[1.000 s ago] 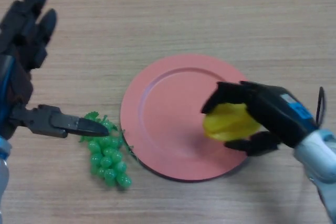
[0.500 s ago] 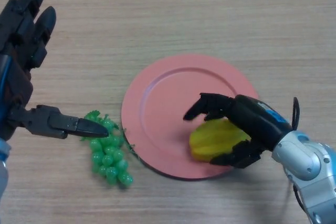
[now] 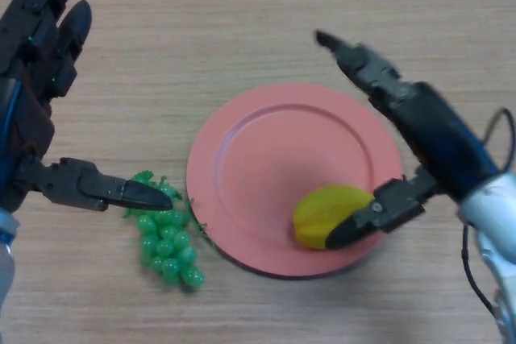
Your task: Pick up the yellow starfruit and place it on the plate
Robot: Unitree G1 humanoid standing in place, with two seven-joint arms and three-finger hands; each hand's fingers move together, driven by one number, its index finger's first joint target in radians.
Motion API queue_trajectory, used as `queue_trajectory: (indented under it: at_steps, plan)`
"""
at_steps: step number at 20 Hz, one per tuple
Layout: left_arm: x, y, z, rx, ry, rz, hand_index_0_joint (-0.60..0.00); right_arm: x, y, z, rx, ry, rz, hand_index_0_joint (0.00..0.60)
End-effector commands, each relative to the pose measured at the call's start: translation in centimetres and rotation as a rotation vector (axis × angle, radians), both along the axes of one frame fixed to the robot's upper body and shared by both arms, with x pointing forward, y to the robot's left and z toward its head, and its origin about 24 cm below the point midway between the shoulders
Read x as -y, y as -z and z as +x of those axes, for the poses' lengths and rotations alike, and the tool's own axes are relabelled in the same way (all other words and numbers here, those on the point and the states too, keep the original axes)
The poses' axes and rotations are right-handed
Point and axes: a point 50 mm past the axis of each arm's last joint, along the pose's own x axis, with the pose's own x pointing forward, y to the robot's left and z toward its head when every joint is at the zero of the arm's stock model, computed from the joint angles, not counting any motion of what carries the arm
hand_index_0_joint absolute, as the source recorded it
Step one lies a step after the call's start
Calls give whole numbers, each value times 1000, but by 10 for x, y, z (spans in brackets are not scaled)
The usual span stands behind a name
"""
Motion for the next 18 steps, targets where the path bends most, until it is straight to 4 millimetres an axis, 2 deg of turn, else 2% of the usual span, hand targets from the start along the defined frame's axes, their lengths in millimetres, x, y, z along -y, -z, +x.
queue_trajectory:
  at_steps: [1, 2, 6, 10, 13, 18]
  plan:
    - [-6, -30, -7, 185, -42, 37, 0, 7, -32, -12, 120, -26, 75, 0]
    - [-5, -29, -7, 186, -38, 28, 0, 13, -38, -20, 81, -23, 147, 0]
    - [-5, -26, -7, 196, -41, 22, 0, 35, -46, -36, 117, 86, 216, 0]
    - [-6, -21, -8, 184, -36, 29, 0, 51, -52, -40, 222, 186, 313, 0]
    - [-9, -17, -8, 156, -34, 39, 0, 53, -53, -39, 257, 208, 317, 0]
    - [-6, -26, -6, 171, 9, 47, 0, 49, -52, -39, 246, 184, 305, 0]
